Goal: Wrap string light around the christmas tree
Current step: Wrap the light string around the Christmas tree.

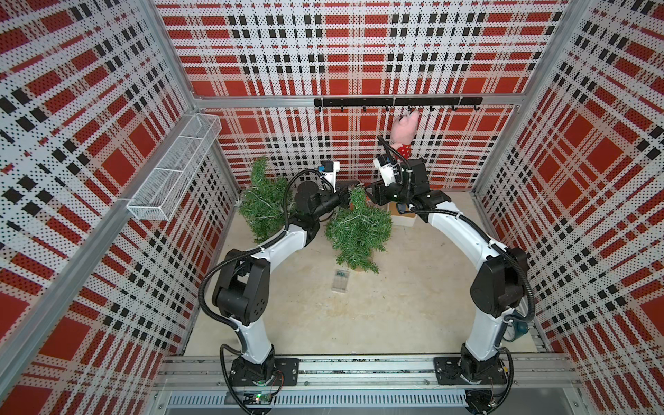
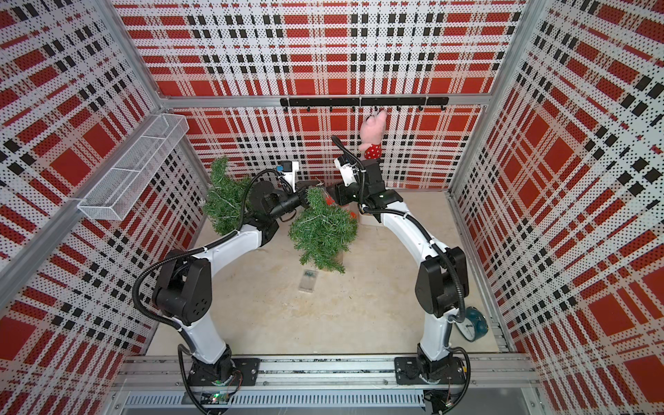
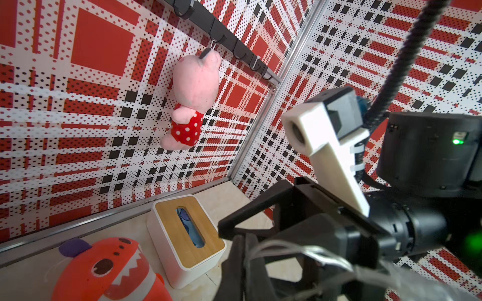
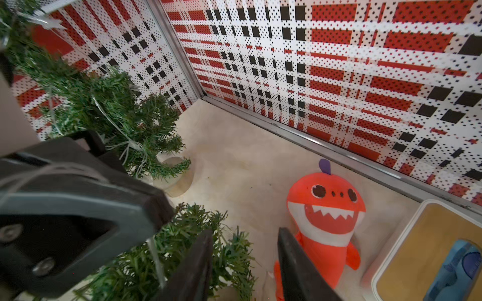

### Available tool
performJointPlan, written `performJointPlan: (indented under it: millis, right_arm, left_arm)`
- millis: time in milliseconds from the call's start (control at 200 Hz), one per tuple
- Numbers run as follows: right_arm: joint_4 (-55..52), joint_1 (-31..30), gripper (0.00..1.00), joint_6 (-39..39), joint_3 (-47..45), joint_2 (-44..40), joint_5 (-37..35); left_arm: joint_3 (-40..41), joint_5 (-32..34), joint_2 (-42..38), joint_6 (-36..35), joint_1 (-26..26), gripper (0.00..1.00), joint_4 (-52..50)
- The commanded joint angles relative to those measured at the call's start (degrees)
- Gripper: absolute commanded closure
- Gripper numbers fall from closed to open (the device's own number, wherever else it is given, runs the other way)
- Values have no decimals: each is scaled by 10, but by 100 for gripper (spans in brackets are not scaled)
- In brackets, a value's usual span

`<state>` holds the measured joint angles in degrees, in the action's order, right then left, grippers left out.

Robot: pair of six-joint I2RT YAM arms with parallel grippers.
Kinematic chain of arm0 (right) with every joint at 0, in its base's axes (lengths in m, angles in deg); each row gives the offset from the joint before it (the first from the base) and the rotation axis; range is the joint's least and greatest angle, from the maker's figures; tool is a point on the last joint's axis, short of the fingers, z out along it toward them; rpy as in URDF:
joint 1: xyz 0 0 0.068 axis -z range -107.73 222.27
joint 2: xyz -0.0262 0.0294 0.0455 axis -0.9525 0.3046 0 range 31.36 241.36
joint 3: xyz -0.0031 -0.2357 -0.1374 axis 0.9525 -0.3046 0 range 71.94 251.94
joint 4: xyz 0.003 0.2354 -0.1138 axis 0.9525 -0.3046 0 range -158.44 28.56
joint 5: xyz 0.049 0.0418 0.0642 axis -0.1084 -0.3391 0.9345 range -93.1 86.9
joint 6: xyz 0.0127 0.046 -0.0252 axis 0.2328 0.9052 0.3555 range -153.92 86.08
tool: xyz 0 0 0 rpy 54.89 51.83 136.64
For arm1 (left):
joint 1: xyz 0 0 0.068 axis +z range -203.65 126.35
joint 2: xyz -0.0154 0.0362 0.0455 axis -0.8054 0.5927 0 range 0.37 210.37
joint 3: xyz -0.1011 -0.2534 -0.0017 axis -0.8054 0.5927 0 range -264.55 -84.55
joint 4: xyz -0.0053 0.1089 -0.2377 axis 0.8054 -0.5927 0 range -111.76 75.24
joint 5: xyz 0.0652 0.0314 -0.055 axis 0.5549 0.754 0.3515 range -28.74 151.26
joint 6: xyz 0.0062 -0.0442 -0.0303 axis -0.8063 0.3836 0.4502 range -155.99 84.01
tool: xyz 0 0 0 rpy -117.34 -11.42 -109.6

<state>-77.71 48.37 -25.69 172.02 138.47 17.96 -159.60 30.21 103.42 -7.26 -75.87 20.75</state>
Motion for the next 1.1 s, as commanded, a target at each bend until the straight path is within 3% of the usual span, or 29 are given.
performJointPlan:
  millis: [0,75,215,386,431,586,767,902,1007,1097]
  right_arm:
    - [42,4,67,4,-7,-7,-31]
    - [44,5,75,3,-13,-11,-39]
    - [59,4,76,7,-42,-48,-25]
    - [43,8,83,-29,-67,-80,-64]
    - [34,8,79,-36,-64,-77,-47]
    - [41,-10,50,-51,-74,-81,16]
    - [12,-24,47,-80,-26,-37,-15]
    - [3,-25,56,-91,21,6,-53]
    - [2,-24,78,-97,50,28,-94]
    - [16,-24,89,-96,52,21,-103]
  left_arm:
    - [-7,2,-13,-4,1,100,8]
    - [-3,2,-16,-5,4,100,7]
    - [-2,3,-15,-5,8,100,7]
    - [0,2,-16,-7,9,100,8]
    - [-1,0,-16,-7,9,100,7]
    - [-3,-1,-16,-7,9,100,7]
    - [-6,-3,-16,-7,7,100,5]
    - [-6,-3,-19,-9,6,100,1]
    - [-2,1,-26,-15,8,100,-5]
    - [5,6,-34,-22,9,100,-12]
